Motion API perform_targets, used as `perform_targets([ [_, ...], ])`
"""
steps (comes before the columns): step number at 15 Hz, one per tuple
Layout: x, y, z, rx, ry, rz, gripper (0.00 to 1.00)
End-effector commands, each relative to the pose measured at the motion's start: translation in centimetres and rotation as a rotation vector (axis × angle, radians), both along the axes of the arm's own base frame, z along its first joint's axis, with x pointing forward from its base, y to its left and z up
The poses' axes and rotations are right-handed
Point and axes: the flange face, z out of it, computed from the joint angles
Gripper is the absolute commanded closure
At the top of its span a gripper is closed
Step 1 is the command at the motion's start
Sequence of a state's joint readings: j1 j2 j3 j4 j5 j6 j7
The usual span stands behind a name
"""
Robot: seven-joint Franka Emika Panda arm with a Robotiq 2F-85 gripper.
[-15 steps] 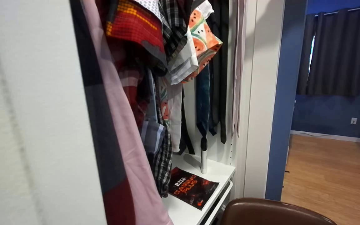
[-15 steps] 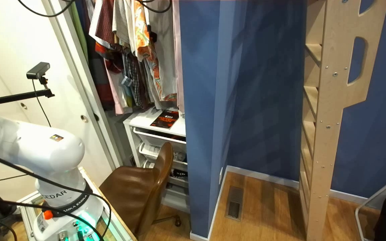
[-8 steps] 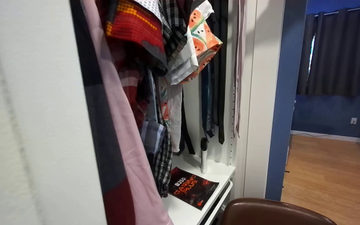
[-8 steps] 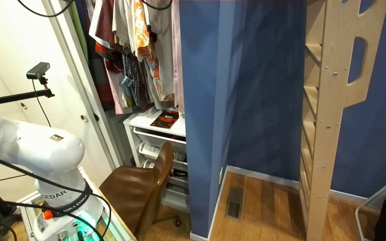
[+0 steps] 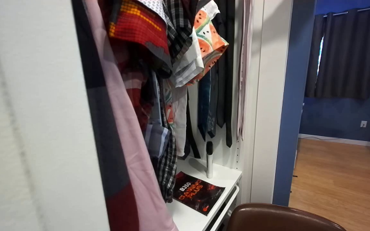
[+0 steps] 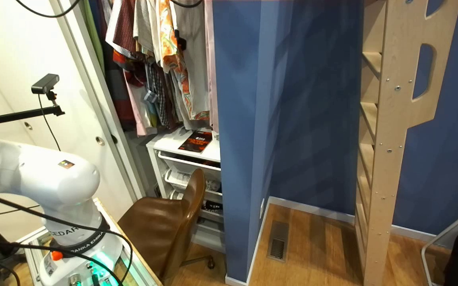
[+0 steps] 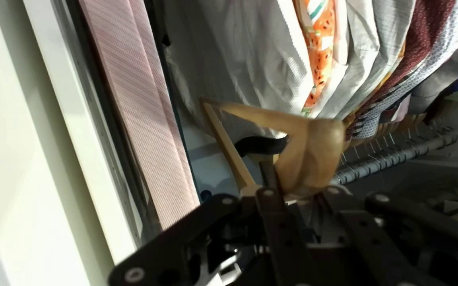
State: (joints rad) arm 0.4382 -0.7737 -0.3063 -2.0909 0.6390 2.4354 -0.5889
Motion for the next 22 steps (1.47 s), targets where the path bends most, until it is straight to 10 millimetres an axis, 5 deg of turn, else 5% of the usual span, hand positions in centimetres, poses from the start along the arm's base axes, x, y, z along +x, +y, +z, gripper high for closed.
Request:
perform_targets([
  [1,-1.2,-0.2,0.3,0.000,-0.001,0.035,0.96],
  [13,-2.0,-5.8,-0.3,-0.043,-0.001,-0.026,0.96],
  [22,-2.1,-4.3,-0.7,-0.040,0.028,-0.009,0.96],
])
